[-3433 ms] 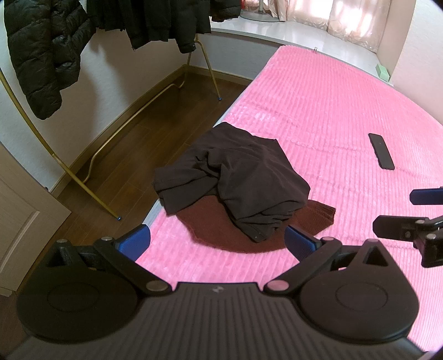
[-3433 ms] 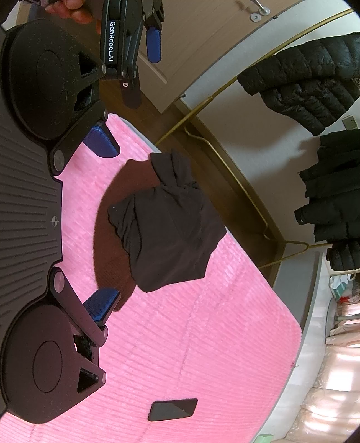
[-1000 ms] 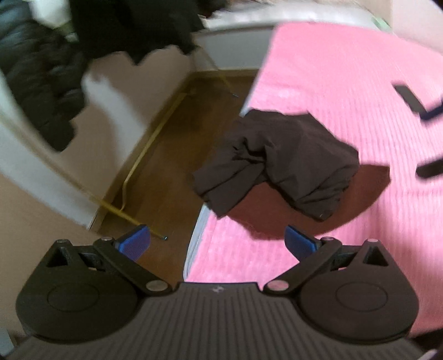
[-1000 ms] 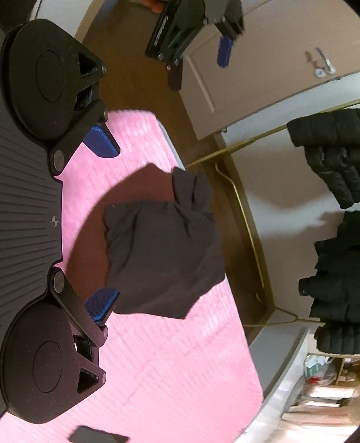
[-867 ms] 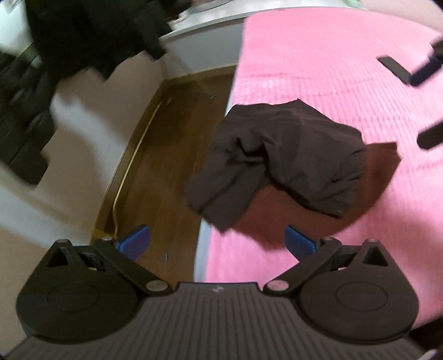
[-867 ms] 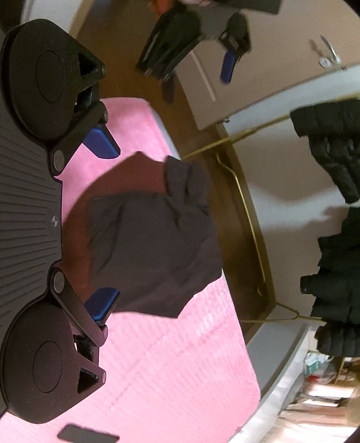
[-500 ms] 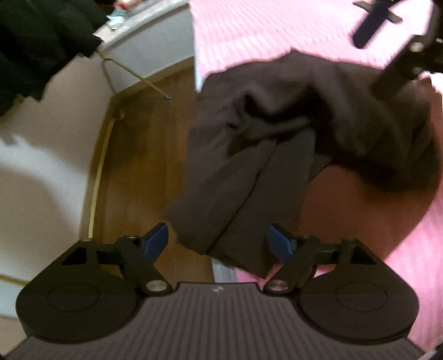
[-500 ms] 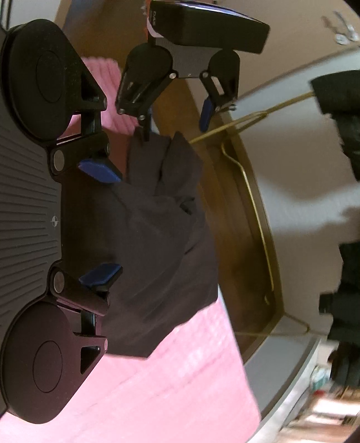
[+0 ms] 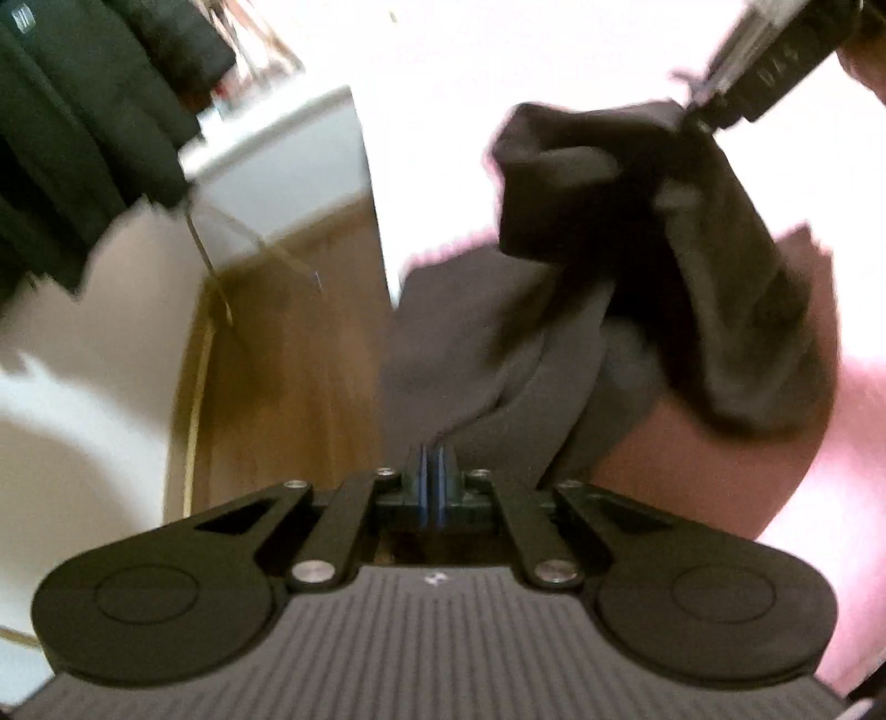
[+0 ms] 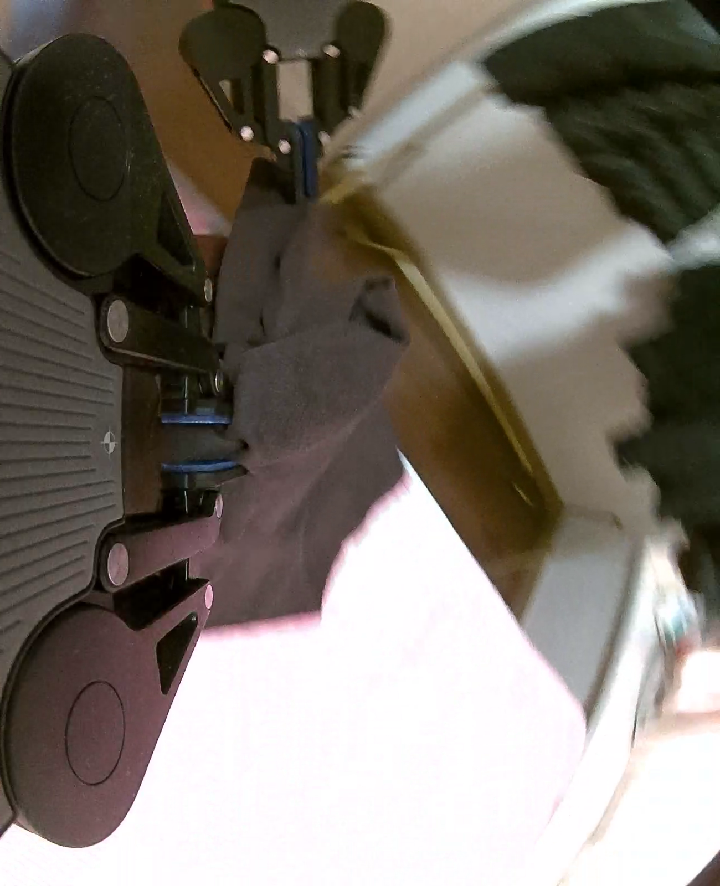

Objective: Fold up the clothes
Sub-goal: 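Grasp the black shirt with the left gripper while the right gripper grasps another edge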

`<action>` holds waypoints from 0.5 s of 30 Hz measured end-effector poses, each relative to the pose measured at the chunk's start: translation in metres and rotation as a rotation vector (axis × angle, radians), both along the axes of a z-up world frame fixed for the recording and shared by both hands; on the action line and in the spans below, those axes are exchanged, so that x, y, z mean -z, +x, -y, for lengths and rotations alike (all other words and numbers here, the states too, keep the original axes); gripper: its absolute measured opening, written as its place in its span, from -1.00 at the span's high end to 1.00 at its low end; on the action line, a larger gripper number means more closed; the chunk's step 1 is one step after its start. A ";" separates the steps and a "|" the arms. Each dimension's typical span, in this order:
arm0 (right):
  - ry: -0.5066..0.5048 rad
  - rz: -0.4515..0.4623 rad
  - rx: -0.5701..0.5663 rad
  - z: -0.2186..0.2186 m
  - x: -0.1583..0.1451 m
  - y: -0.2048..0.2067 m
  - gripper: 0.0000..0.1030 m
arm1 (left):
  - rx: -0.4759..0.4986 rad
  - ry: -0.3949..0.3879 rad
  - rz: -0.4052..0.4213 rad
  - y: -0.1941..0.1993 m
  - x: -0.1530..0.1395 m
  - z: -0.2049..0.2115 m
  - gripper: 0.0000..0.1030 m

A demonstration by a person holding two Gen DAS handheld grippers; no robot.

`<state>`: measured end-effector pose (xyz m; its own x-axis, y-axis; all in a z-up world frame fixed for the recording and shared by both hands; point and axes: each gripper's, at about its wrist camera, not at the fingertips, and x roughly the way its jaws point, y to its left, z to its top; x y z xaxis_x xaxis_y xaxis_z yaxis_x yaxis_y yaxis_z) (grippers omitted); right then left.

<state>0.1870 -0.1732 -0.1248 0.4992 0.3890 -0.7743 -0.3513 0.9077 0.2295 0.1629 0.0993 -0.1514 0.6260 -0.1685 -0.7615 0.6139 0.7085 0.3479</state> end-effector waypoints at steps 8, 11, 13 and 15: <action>0.019 0.079 0.273 0.189 -0.079 -0.133 0.98 | 0.236 -0.161 0.098 -0.076 -0.103 0.138 1.00; 0.011 0.067 0.302 0.246 -0.075 -0.192 1.00 | 0.255 -0.123 0.060 -0.114 -0.088 0.191 1.00; 0.012 0.055 0.318 0.281 -0.069 -0.224 1.00 | 0.267 -0.097 0.034 -0.139 -0.077 0.227 1.00; 0.035 0.027 0.336 0.318 -0.064 -0.250 1.00 | 0.274 -0.066 0.006 -0.163 -0.066 0.260 0.99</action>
